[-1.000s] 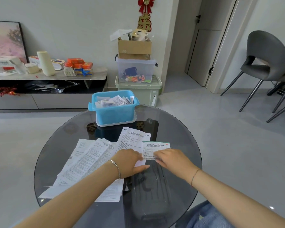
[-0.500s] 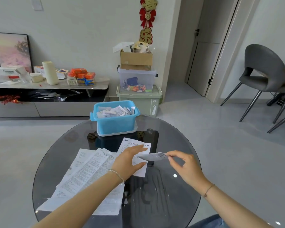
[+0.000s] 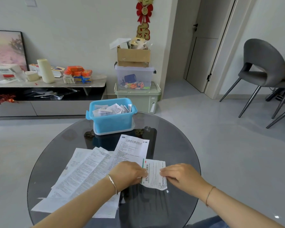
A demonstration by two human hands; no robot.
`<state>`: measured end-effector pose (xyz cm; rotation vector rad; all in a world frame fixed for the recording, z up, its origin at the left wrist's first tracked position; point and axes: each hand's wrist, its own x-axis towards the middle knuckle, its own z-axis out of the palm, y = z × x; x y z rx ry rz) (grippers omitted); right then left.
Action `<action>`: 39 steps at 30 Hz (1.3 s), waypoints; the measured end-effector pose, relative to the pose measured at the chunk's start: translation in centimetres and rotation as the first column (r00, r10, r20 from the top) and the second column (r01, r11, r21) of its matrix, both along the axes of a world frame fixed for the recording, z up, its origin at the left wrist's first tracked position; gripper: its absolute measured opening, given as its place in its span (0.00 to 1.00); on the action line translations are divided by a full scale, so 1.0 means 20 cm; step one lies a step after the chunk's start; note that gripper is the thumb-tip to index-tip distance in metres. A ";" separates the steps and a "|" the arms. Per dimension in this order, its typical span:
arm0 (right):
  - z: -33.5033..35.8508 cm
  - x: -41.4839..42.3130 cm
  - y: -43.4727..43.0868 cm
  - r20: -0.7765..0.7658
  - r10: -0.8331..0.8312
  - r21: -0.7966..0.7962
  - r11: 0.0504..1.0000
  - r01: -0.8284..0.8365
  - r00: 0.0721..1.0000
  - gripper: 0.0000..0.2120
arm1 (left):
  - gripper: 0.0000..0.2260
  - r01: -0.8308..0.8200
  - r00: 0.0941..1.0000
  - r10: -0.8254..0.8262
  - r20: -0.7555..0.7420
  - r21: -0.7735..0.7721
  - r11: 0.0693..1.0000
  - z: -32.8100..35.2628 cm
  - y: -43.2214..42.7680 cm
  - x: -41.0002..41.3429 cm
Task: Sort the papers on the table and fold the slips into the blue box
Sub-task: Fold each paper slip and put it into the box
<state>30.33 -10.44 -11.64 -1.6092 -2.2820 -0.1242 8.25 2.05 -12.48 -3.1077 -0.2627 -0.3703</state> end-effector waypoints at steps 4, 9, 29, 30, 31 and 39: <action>-0.01 -0.01 -0.01 0.023 -0.048 0.046 0.998 0.047 0.999 0.16 | 0.12 -0.101 0.995 0.103 0.009 -0.123 0.987 0.04 -0.02 -0.01; -0.03 -0.02 0.02 -0.217 -0.224 -0.096 0.973 0.208 0.950 0.22 | 0.16 -0.450 0.883 0.467 -0.037 -0.341 0.825 0.05 -0.05 0.04; -0.02 -0.06 0.13 -0.375 -0.618 -0.433 0.776 0.458 0.691 0.15 | 0.16 -0.668 0.722 0.658 -0.214 -0.464 0.582 0.06 -0.01 0.15; -0.03 -0.06 0.13 -0.376 -0.621 -0.435 0.774 0.461 0.688 0.15 | 0.15 -0.664 0.727 0.656 -0.203 -0.449 0.598 0.05 -0.02 0.15; -0.03 -0.06 0.14 -0.376 -0.625 -0.439 0.770 0.463 0.684 0.14 | 0.14 -0.659 0.734 0.654 -0.183 -0.423 0.622 0.05 -0.02 0.15; -0.02 -0.08 0.14 -0.359 -0.639 -0.433 0.760 0.485 0.680 0.16 | 0.19 -0.277 0.953 0.239 -0.188 -0.218 0.936 0.15 -0.12 0.13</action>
